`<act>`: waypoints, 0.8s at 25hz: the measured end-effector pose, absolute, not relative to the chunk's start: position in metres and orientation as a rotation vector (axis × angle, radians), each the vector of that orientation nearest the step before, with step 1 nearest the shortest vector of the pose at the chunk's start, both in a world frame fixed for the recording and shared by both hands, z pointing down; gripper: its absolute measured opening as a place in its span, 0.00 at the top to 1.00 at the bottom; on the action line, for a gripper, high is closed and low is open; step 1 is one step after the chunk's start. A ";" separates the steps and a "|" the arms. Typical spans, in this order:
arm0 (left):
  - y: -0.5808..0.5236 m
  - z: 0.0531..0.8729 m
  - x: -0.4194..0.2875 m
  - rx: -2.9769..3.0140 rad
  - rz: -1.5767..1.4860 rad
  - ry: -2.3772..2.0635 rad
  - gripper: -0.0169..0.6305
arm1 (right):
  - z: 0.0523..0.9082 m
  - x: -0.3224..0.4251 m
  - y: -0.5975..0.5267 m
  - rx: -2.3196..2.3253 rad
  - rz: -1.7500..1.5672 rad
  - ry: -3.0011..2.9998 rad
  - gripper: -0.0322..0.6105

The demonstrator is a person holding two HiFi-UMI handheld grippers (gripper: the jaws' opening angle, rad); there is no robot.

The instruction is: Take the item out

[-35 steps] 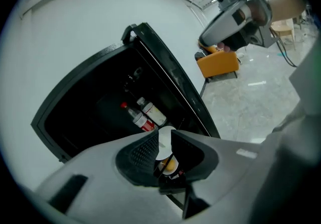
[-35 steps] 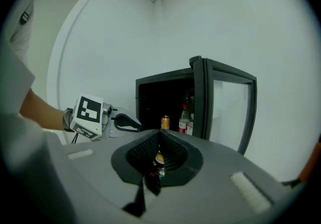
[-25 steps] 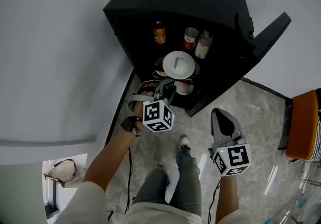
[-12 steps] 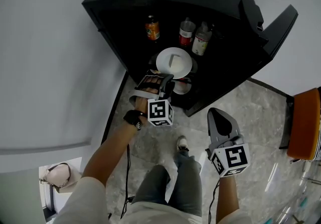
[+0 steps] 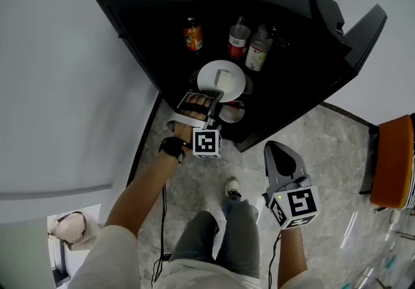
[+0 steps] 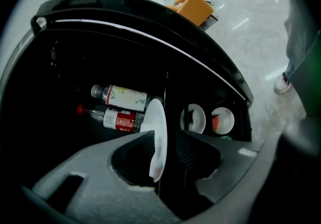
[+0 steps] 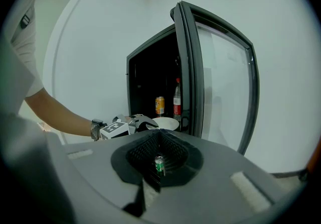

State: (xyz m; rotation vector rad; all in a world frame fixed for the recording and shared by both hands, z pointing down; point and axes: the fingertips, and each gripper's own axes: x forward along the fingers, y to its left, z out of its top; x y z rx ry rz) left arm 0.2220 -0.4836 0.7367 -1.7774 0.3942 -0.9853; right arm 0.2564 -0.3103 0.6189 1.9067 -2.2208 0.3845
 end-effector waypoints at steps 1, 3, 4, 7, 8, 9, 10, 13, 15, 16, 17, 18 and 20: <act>-0.483 0.735 0.224 -1.759 -0.965 0.394 0.79 | 0.620 0.257 -0.310 1.908 0.389 -2.218 0.94; -0.483 0.736 0.226 -1.732 -0.946 0.388 0.84 | 0.622 0.258 -0.309 1.909 0.404 -2.213 0.94; -0.483 0.737 0.226 -1.726 -0.942 0.388 0.88 | 0.623 0.258 -0.308 1.910 0.411 -2.212 0.94; -0.485 0.736 0.226 -1.699 -0.922 0.413 0.93 | 0.626 0.258 -0.306 1.906 0.428 -2.208 0.94; -0.485 0.736 0.226 -1.684 -0.918 0.423 0.95 | 0.626 0.258 -0.305 1.905 0.432 -2.207 0.94; -0.486 0.735 0.225 -1.671 -0.914 0.432 0.95 | 0.627 0.258 -0.304 1.904 0.436 -2.204 0.94; -0.486 0.735 0.225 -1.662 -0.913 0.438 0.95 | 0.627 0.259 -0.302 1.906 0.439 -2.201 0.94; -0.484 0.737 0.223 -1.649 -0.914 0.458 0.95 | 0.627 0.261 -0.298 1.913 0.448 -2.192 0.94; -0.482 0.735 0.221 -1.635 -0.906 0.472 0.95 | 0.625 0.264 -0.296 1.918 0.451 -2.186 0.94; -0.481 0.735 0.219 -1.629 -0.906 0.469 0.95 | 0.624 0.265 -0.294 1.922 0.453 -2.183 0.94; -0.479 0.735 0.218 -1.625 -0.908 0.465 0.95 | 0.623 0.266 -0.293 1.925 0.455 -2.179 0.94; -0.477 0.734 0.217 -1.626 -0.908 0.463 0.95 | 0.622 0.267 -0.292 1.928 0.458 -2.176 0.94; -0.474 0.729 0.215 -1.636 -0.907 0.464 0.95 | 0.620 0.268 -0.290 1.933 0.466 -2.169 0.94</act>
